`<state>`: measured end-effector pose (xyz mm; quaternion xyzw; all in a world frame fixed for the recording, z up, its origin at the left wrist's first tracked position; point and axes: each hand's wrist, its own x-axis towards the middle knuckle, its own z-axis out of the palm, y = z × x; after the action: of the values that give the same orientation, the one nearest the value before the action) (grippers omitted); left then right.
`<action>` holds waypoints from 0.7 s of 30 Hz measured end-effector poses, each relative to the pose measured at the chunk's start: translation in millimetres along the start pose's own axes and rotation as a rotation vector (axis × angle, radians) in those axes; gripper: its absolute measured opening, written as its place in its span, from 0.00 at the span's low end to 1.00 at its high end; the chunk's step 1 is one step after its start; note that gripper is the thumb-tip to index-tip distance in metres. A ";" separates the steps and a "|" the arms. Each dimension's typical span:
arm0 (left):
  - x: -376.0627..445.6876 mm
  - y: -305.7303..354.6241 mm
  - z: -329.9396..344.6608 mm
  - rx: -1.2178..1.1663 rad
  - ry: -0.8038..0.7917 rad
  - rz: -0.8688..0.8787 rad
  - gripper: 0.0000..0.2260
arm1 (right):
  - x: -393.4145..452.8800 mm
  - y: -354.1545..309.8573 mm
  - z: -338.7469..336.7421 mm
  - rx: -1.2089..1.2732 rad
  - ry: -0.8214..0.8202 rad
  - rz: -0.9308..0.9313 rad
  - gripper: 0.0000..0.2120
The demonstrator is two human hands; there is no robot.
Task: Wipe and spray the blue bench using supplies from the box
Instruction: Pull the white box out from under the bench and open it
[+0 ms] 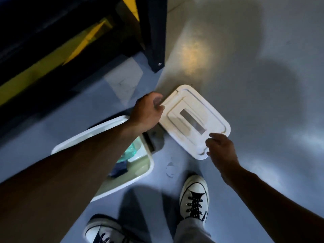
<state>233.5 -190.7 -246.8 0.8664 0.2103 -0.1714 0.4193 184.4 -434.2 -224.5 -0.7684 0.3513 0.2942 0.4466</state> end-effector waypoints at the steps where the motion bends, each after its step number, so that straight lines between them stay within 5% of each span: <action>1: -12.9 -1.7 -14.1 -0.038 0.045 0.007 0.16 | -11.5 -8.1 7.3 -0.030 -0.040 -0.060 0.13; 12: -142.9 -92.4 -119.6 -0.242 0.379 -0.216 0.04 | -108.3 -57.4 131.7 -0.353 -0.281 -0.505 0.10; 17: -171.4 -148.0 -106.1 -0.197 0.246 -0.427 0.07 | -107.3 -37.2 186.3 -0.713 -0.408 -0.790 0.19; 21: -174.7 -183.5 -78.6 0.006 0.172 -0.371 0.15 | -85.6 -24.2 219.4 -1.255 -0.526 -1.075 0.30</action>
<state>0.8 -63.8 -237.9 0.8255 0.4006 -0.1719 0.3584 123.9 -205.9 -241.1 -0.8417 -0.4013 0.3510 0.0854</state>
